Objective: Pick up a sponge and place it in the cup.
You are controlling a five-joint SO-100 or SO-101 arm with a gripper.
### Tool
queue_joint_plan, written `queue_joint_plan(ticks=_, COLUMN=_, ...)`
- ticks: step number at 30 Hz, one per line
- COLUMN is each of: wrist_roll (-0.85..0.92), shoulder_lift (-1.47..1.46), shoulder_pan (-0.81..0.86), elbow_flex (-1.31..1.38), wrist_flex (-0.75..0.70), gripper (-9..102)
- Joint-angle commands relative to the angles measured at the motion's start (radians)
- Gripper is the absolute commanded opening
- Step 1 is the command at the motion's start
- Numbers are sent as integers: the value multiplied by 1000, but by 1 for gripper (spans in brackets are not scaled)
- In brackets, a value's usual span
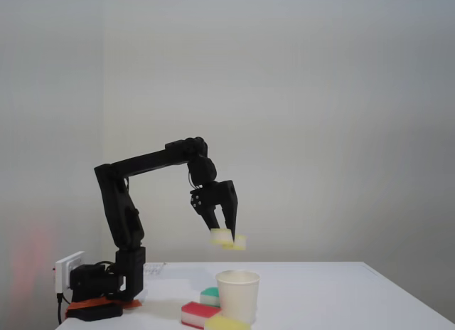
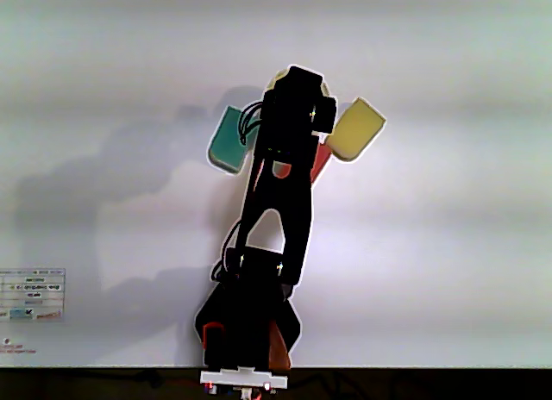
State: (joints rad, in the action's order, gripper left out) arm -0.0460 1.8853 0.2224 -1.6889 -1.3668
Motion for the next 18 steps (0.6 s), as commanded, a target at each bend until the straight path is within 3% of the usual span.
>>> queue_joint_plan(ticks=1, wrist_roll=25, shoulder_lift=6, shoulder_pan=57, elbow_flex=35, wrist_flex=12, gripper=0)
queue_joint_plan(ticks=18, wrist_roll=17, shoulder_lift=-167, shoulder_pan=61, elbow_flex=35, wrist_flex=213, gripper=0)
